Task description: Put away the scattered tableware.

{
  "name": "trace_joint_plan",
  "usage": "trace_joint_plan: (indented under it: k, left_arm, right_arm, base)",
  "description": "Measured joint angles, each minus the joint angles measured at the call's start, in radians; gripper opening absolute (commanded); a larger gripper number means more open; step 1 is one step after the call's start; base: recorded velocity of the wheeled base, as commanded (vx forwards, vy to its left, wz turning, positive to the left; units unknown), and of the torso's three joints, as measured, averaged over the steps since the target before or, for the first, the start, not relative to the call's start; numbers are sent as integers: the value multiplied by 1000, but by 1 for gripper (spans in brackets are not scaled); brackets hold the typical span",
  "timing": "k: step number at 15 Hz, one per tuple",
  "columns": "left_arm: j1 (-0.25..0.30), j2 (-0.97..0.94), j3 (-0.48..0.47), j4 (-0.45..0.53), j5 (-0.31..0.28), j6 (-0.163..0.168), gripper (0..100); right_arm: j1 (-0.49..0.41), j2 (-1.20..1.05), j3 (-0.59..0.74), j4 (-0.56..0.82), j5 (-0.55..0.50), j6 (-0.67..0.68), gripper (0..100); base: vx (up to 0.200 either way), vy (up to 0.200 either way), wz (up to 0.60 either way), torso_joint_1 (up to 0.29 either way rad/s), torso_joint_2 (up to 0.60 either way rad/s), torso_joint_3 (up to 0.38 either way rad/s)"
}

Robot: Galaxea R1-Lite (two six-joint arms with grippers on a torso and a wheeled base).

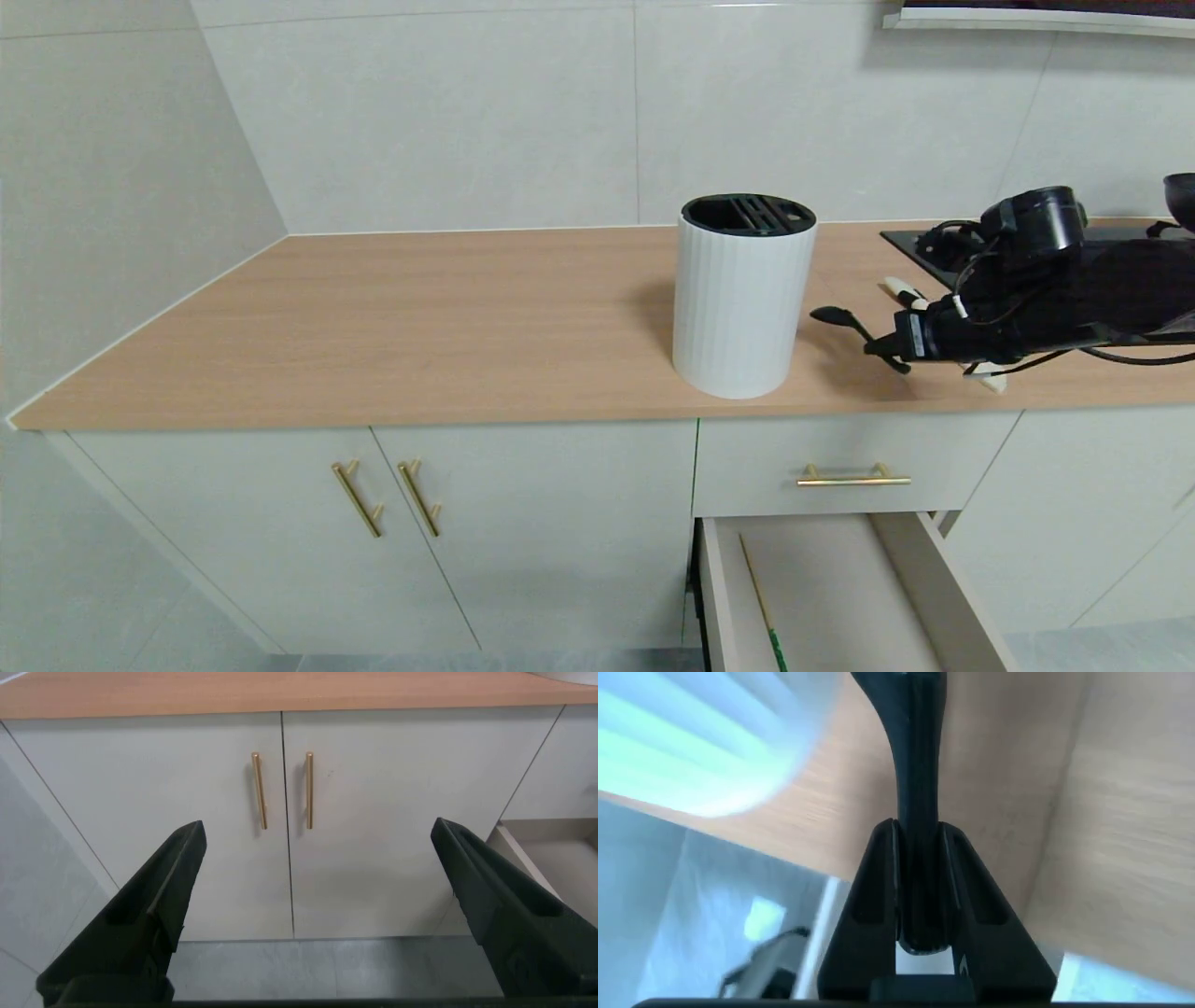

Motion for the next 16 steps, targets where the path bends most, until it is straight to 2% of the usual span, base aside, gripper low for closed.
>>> trace_joint_plan:
  k: [4,7,12,16]
  left_arm:
    - [0,0,0,0,0,0,100]
    - [0,0,0,0,0,0,100]
    - [0,0,0,0,0,0,100]
    - [0,0,0,0,0,0,100]
  right_arm:
    - [28,-127,43,59,-92,68,0]
    - [40,-233,160,52,-126,76,0]
    - [91,-393,378,42,-243,74,0]
    - [109,-439,499,-3,-255,71,0]
  base:
    - [0,0,0,0,0,0]
    - [0,0,0,0,0,0]
    - [0,0,0,0,0,0]
    - [0,0,0,0,0,0]
